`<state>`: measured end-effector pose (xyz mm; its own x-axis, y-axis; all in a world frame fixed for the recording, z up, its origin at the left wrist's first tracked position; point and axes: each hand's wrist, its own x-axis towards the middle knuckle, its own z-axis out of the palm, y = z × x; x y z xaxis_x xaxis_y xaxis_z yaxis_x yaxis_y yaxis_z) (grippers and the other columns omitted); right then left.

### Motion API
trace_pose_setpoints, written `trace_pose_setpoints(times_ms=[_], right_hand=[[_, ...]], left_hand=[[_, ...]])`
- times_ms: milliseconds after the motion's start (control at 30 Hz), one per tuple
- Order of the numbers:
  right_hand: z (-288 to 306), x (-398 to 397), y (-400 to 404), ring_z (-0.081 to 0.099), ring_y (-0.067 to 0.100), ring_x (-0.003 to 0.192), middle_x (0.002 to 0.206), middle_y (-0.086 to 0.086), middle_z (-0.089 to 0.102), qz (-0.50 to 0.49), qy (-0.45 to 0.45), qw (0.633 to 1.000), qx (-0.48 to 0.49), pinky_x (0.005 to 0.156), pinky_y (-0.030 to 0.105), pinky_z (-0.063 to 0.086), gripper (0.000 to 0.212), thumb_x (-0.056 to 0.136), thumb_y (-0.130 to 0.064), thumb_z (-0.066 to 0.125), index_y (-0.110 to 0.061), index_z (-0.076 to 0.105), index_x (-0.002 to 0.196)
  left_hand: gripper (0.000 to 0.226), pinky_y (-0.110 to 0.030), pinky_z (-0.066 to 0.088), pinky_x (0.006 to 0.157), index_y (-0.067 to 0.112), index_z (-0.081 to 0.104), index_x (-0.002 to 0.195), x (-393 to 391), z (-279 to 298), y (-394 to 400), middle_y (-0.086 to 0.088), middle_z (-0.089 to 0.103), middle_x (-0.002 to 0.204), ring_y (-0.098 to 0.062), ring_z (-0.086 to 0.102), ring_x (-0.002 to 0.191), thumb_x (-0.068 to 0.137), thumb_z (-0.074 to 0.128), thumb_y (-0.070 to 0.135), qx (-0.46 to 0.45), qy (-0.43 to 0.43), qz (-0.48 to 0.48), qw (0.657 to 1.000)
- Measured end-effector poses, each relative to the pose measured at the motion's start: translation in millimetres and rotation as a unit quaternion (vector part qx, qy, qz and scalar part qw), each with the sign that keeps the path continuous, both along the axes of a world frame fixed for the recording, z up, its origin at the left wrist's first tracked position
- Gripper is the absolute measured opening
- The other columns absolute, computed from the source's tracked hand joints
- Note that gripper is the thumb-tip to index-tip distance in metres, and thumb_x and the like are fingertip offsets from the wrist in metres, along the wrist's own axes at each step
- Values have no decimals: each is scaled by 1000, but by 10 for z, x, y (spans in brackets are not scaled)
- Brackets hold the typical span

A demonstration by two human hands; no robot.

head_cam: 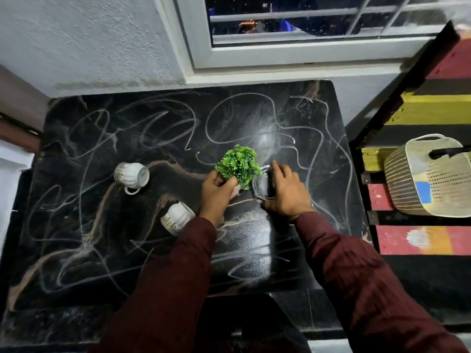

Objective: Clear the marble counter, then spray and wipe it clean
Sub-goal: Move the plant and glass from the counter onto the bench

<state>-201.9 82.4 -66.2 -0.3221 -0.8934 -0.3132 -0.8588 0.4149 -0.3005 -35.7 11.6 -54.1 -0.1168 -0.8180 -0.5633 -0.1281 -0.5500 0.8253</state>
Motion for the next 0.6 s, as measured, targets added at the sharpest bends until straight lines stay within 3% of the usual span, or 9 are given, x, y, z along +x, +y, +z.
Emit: trace_pose_setpoints(times_ms=[100,233,367,500,600], right_hand=[[34,-45,8,39,33,123,143,9,33,-26,-31,999,-7,103,43,41,128,50,-51,86,-11,16,150],[164,-43,19,40,31,123,141,8,37,-57,-71,995,-51,106,40,38,128,47,-51,86,-6,22,148],[375,-83,39,40,30,126,142,8,37,-85,-93,987,-104,107,37,36,120,51,-44,88,-8,25,147],[660,-113,114,40,30,126,141,7,36,-123,-78,980,-136,106,40,38,113,54,-38,85,-11,26,147],[870,-127,206,40,31,126,141,8,37,-156,-59,974,-156,106,40,38,113,53,-39,85,-11,27,146]], left_hand=[[31,-36,63,82,22,67,104,-25,99,26,-3,74,102,-21,72,94,102,48,-3,63,100,14,993],[28,-41,63,78,11,60,100,22,247,-11,-10,71,101,-24,73,89,104,35,-1,122,171,40,977],[26,-43,59,69,7,57,111,25,436,-62,-14,68,106,-27,69,93,107,32,8,137,218,62,964],[33,-36,61,59,0,57,99,43,718,-91,-20,67,103,-29,72,76,98,24,0,132,268,24,954],[31,-34,59,59,-1,63,81,39,883,-92,-17,70,95,-31,67,77,74,33,-1,126,293,-40,947]])
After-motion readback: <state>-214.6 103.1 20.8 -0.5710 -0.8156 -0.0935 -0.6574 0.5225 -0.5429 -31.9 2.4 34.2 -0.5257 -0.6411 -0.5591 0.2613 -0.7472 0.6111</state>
